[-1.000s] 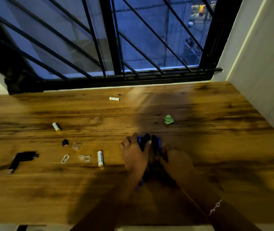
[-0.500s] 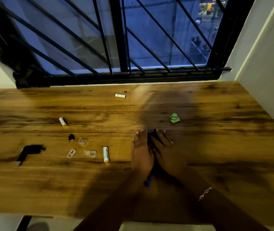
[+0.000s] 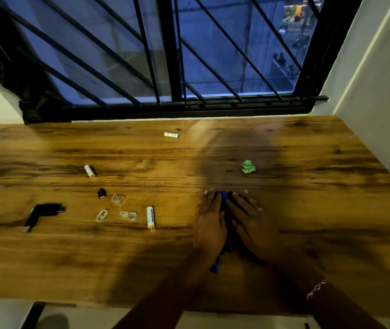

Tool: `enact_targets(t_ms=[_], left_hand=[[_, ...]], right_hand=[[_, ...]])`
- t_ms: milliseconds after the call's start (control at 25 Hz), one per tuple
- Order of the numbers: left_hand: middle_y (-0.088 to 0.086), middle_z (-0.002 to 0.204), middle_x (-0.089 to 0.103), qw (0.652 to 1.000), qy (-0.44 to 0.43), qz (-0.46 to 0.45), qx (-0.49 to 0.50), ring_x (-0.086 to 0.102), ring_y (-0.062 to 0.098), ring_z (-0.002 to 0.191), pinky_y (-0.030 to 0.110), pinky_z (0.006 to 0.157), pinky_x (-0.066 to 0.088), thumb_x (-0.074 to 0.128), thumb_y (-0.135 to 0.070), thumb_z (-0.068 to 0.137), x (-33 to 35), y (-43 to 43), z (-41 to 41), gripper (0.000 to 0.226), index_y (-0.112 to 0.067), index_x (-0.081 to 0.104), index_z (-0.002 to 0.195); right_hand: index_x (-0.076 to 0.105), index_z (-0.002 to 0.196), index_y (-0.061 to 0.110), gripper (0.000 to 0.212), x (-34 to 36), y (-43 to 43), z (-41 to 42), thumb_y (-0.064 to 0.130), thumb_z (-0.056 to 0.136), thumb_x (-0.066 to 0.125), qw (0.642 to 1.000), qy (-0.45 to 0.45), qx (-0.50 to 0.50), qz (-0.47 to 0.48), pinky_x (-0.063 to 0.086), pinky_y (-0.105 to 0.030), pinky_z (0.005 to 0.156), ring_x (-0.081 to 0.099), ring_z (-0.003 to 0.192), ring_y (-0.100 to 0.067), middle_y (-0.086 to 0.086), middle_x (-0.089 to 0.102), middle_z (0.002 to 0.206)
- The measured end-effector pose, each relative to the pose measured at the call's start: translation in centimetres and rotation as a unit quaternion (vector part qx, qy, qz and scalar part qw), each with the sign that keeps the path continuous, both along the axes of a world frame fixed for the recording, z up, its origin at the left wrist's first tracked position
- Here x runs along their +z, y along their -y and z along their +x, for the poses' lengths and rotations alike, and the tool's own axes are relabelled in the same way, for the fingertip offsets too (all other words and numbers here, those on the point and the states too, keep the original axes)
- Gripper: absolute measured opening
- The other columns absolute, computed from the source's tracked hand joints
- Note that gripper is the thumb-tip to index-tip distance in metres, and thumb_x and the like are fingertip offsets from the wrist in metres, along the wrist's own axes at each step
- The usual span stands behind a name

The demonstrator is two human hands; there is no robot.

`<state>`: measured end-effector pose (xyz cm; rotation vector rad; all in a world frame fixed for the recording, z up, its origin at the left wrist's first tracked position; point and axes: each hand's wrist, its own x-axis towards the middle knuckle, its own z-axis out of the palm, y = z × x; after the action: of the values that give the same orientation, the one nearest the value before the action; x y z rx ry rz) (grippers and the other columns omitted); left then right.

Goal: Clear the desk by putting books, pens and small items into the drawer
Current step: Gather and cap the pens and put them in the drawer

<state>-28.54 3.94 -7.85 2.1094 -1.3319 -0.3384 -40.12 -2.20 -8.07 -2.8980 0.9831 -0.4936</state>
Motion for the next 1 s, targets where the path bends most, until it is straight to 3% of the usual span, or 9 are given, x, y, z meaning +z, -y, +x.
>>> enact_targets(t_ms=[80,160,360,600,760,880,1000], left_hand=[[0.001,0.157,0.014,1.0,0.006,0.005,-0.007,0.004,0.015,0.146,0.027,0.117,0.003,0.029,-0.018,0.099,0.0,0.4,0.5,0.046,-0.014,0.027,0.146],[0.0,0.157,0.017,1.0,0.008,0.001,-0.001,0.006,0.014,0.146,0.025,0.117,0.004,0.034,-0.017,0.099,0.1,0.6,0.9,0.046,-0.015,0.03,0.145],[0.008,0.152,0.03,0.999,-0.003,-0.037,0.021,0.019,0.021,0.144,0.037,0.118,0.02,0.044,-0.011,0.096,0.0,0.5,1.9,0.037,-0.013,0.051,0.132],[0.006,0.152,0.029,0.999,0.016,-0.033,0.016,0.017,0.021,0.145,0.034,0.118,0.017,0.044,-0.012,0.095,-0.1,0.4,1.8,0.032,-0.007,0.057,0.124],[0.003,0.151,0.032,0.999,0.02,-0.028,-0.003,0.012,0.019,0.145,0.036,0.118,0.017,0.043,-0.015,0.096,0.2,0.5,1.9,0.035,-0.009,0.053,0.128],[0.007,0.145,0.042,0.996,-0.002,-0.084,-0.003,0.018,0.025,0.144,0.045,0.116,0.021,0.04,-0.02,0.094,1.1,-0.4,2.0,0.037,-0.009,0.056,0.125],[0.009,0.14,0.048,0.99,-0.011,-0.134,0.03,0.022,0.025,0.143,0.043,0.117,0.018,0.037,-0.026,0.09,2.3,-2.1,1.3,0.041,-0.007,0.061,0.117]], right_hand=[[0.056,0.125,0.017,0.052,-0.2,-0.1,0.0,0.047,0.093,0.028,1.0,-0.017,-0.003,0.0,0.046,-0.051,0.09,0.051,0.123,-0.036,-0.012,0.057,0.131],[0.056,0.125,0.018,0.052,-0.3,0.0,-0.2,0.046,0.085,0.037,1.0,-0.019,0.002,0.01,0.045,-0.056,0.09,0.049,0.123,-0.039,-0.014,0.056,0.132],[0.052,0.122,0.029,0.047,0.0,-0.1,-0.4,0.045,0.08,0.039,0.999,-0.034,0.013,0.019,0.041,-0.058,0.092,0.05,0.122,-0.041,-0.015,0.055,0.132],[0.061,0.111,0.014,0.053,0.1,-0.1,-1.1,0.045,0.077,0.035,0.997,-0.02,0.007,0.075,0.03,-0.055,0.103,0.033,0.134,-0.043,-0.02,0.043,0.142],[0.057,0.108,0.015,0.044,-0.1,0.2,-1.2,0.044,0.079,0.041,0.998,0.005,-0.001,0.062,0.042,-0.058,0.094,0.042,0.128,-0.043,-0.02,0.05,0.135],[0.054,0.114,0.017,0.043,0.1,-0.2,-1.4,0.045,0.084,0.041,0.998,0.044,0.002,0.052,0.04,-0.059,0.097,0.045,0.126,-0.043,-0.02,0.052,0.133],[0.061,0.111,0.009,0.047,0.9,-1.5,-1.7,0.041,0.085,0.04,0.997,0.074,-0.004,0.021,0.039,-0.058,0.098,0.046,0.125,-0.043,-0.022,0.053,0.131]])
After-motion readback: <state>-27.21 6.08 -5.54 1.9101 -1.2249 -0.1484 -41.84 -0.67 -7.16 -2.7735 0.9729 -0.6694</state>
